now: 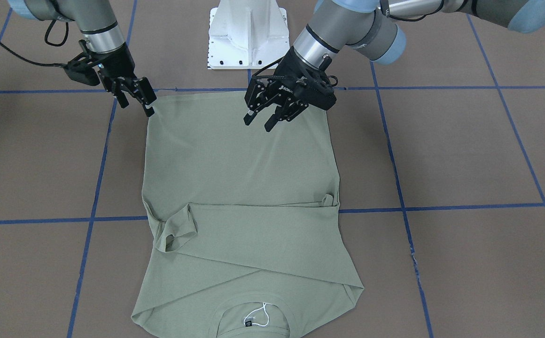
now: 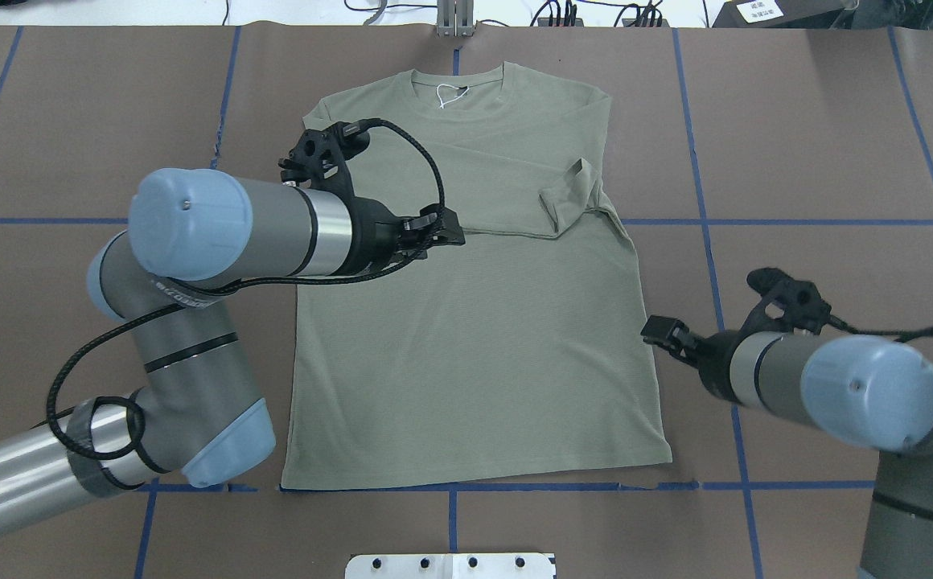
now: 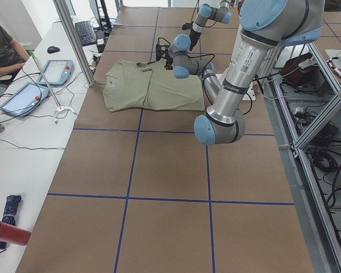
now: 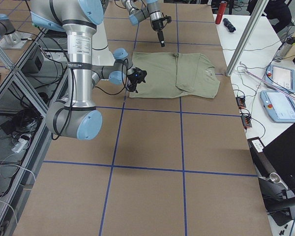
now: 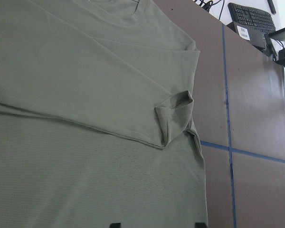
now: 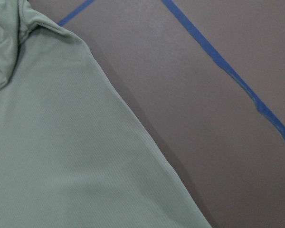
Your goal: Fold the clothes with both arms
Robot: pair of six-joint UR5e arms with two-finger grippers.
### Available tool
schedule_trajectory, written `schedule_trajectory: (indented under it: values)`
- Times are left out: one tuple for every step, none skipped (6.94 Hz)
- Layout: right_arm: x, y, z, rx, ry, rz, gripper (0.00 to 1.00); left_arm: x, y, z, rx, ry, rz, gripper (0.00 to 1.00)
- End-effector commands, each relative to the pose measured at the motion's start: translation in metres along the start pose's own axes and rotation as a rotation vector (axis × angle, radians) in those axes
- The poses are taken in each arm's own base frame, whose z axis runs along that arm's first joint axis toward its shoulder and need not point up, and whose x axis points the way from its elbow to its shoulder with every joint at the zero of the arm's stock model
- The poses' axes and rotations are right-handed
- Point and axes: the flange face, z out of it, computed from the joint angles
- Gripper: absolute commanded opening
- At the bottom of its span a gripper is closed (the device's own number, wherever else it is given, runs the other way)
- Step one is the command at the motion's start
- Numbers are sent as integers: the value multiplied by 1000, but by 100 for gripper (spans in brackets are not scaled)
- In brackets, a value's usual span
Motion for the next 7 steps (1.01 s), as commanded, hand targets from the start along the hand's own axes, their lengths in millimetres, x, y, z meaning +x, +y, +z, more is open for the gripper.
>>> schedule_trajectory:
  values:
    - [31, 32, 5, -7, 38, 32, 98, -5, 1, -10, 2, -5, -6, 61]
    - [35, 35, 7, -13, 48, 32, 96, -8, 1, -9, 1, -25, -13, 61]
    - [38, 38, 11, -13, 55, 46, 96, -8, 1, -9, 1, -31, -14, 61]
    - [38, 41, 17, -13, 60, 49, 93, -10, 0, -9, 3, -34, -16, 67]
    - [40, 40, 20, -9, 67, 47, 91, -16, 1, -10, 3, -41, -19, 69]
    - [43, 43, 26, -7, 77, 42, 90, -23, 1, -12, 4, -50, -23, 70]
    - [37, 47, 28, -11, 69, 44, 89, -23, 1, -13, 5, -49, -23, 70]
